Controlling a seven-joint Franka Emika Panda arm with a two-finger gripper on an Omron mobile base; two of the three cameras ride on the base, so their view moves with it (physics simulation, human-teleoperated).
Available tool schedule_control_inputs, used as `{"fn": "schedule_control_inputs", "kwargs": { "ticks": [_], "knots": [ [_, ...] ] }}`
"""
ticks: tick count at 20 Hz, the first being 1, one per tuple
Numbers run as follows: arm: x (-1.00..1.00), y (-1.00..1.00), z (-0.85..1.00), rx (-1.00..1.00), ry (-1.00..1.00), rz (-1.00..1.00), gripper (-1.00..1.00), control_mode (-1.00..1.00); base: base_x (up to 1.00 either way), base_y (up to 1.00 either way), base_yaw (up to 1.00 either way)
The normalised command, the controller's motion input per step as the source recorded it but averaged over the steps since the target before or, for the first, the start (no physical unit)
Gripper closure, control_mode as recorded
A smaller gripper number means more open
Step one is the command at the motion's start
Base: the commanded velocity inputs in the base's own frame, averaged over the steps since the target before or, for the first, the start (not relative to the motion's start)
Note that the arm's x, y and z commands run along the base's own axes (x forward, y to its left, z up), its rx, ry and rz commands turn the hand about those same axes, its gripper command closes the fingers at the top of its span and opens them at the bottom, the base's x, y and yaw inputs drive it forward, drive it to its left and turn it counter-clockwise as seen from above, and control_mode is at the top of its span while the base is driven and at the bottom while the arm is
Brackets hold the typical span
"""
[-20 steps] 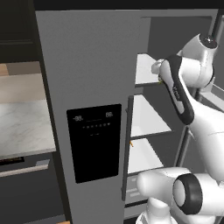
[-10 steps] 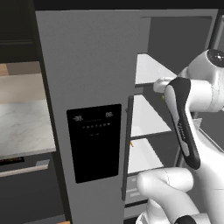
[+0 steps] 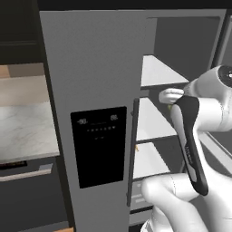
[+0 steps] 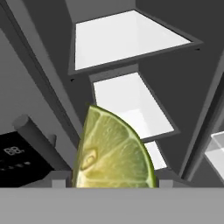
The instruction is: Take the lemon wedge from the fridge and place it on the plate with fish on the dining counter.
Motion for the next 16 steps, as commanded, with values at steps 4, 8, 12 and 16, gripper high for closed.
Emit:
{"fn": "schedule_control_inputs", "kwargs": {
  "ticks": [4, 8, 12, 16],
  "knots": [
    [0.0, 0.0, 0.0, 0.0, 0.0, 0.0, 1.0, 1.0, -1.0, 0.67, 0.35],
    [0.0, 0.0, 0.0, 0.0, 0.0, 0.0, 1.0, 1.0, -0.96, 0.68, 0.57],
    [0.0, 0.0, 0.0, 0.0, 0.0, 0.0, 1.0, 1.0, -0.53, 0.43, 0.77],
    [0.0, 0.0, 0.0, 0.0, 0.0, 0.0, 1.0, 1.0, -0.06, 0.18, 0.95]
  ]
}}
